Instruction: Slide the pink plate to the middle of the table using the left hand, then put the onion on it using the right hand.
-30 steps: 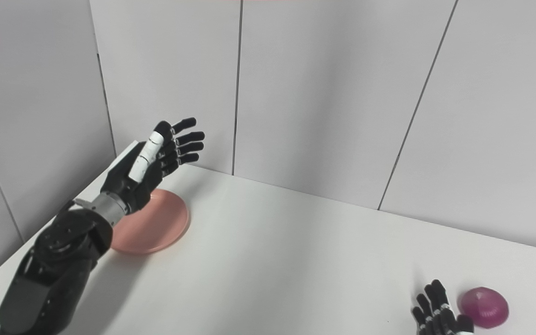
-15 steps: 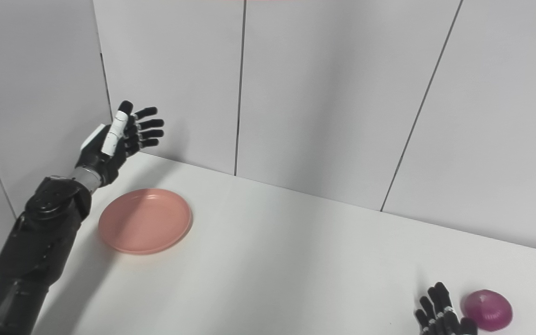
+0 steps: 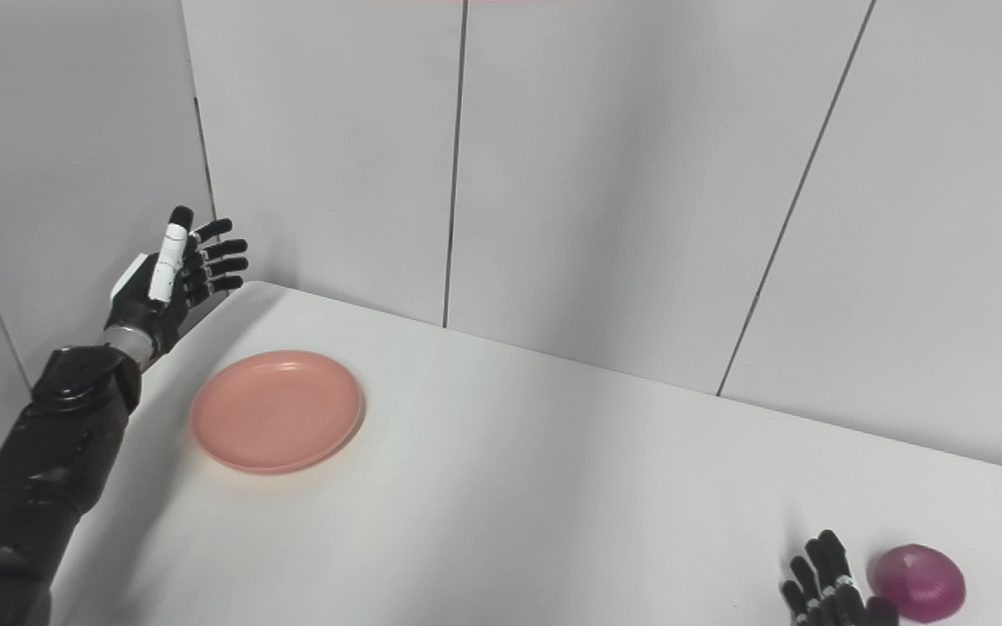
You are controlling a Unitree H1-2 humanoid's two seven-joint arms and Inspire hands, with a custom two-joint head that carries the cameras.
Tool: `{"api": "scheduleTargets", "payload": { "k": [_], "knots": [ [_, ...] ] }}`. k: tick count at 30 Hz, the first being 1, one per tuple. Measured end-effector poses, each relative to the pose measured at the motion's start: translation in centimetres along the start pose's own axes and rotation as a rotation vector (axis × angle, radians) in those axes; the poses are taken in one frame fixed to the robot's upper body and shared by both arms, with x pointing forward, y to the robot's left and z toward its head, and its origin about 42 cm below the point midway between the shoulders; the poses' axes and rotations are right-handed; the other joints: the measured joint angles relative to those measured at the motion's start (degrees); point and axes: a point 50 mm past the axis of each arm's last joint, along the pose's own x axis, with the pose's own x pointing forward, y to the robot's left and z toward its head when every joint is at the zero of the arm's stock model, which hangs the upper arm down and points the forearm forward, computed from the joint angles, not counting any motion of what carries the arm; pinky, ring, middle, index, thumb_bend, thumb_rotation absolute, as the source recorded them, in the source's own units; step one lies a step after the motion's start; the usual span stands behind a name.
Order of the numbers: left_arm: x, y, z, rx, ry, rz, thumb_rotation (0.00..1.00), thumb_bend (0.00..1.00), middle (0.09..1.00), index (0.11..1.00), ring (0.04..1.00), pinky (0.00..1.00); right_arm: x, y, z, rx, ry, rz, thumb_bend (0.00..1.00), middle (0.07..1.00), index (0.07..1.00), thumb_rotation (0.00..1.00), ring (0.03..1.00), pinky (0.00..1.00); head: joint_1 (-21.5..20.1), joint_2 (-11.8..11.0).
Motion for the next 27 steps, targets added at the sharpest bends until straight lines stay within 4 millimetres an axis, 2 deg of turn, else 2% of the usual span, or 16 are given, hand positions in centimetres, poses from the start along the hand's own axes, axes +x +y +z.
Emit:
{"api": "scheduleTargets", "payload": {
  "k": [7, 15, 18, 22, 27],
  "knots": [
    [0.4, 1.0, -1.2, -0.020, 0.019, 0.038, 0.98, 1.00, 0.796, 0.830, 0.817, 0.78, -0.1, 0.0, 0.0, -0.001, 0.001, 0.000, 0.73, 1.000, 1.000, 1.00, 1.000, 1.00, -0.5, 0.3],
    [-0.4, 1.4, -3.5, -0.031, 0.062, 0.038, 0.95, 1.00, 0.782, 0.841, 0.781, 0.76, -0.2, 0.0, -0.1, -0.004, 0.002, -0.002, 0.74, 1.000, 1.000, 1.00, 1.000, 1.00, -0.7, 0.9],
    [-0.8, 1.3, -4.1, -0.031, 0.071, 0.035, 0.99, 1.00, 0.788, 0.833, 0.785, 0.77, -0.2, 0.0, -0.1, -0.005, 0.002, -0.002, 0.74, 1.000, 1.000, 1.00, 1.000, 1.00, -0.8, 1.1],
    [-1.7, 0.8, -5.1, -0.028, 0.076, 0.003, 0.96, 1.00, 0.791, 0.834, 0.812, 0.79, -0.2, 0.0, 0.0, -0.006, 0.002, -0.003, 0.74, 1.000, 1.000, 1.00, 1.000, 1.00, -0.9, 1.4],
    [-2.8, 0.2, -6.3, -0.036, 0.086, -0.033, 0.95, 1.00, 0.795, 0.829, 0.797, 0.77, -0.2, 0.0, -0.1, -0.006, 0.002, -0.004, 0.75, 1.000, 1.000, 1.00, 1.000, 1.00, -1.0, 1.6]
  ]
}}
